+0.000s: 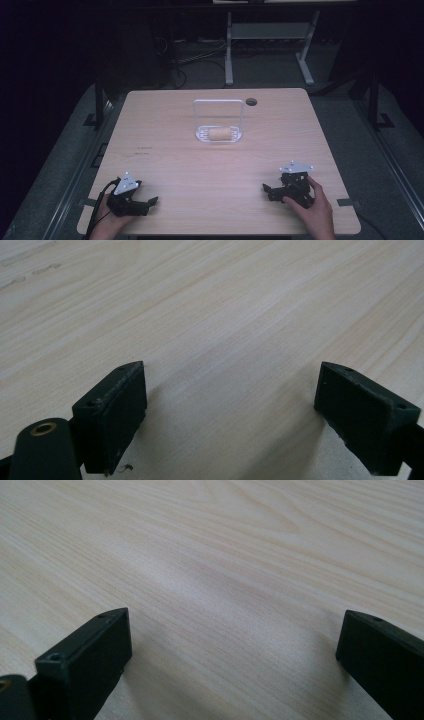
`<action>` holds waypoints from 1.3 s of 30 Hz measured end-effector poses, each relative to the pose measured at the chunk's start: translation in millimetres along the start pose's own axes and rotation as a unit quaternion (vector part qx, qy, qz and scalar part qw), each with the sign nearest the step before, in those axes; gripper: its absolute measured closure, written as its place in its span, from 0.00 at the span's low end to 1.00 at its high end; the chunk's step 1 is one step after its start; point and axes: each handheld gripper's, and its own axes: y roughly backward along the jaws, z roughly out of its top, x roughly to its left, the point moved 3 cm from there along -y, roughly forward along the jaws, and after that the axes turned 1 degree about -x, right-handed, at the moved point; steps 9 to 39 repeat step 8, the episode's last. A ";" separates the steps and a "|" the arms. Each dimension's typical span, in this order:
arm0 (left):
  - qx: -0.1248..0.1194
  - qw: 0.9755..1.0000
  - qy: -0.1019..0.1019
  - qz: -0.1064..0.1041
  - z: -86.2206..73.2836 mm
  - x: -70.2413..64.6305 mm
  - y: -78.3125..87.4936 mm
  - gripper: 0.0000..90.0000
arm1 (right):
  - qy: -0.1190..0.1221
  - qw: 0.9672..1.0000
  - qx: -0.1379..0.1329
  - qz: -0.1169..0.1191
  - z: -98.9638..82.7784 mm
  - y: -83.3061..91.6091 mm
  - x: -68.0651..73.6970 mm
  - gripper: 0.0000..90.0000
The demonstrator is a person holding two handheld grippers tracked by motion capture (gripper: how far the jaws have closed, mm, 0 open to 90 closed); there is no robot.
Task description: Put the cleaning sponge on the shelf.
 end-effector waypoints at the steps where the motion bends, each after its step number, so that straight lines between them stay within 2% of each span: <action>1: -0.001 1.000 0.001 0.000 0.1 -0.1 -0.2 0.14 | 0.000 1.000 0.000 0.000 0.0 0.0 0.0 0.01; 39: -0.002 1.000 0.002 0.000 0.1 -0.2 -0.4 0.14 | 0.000 1.000 0.000 0.000 0.0 0.0 0.0 0.01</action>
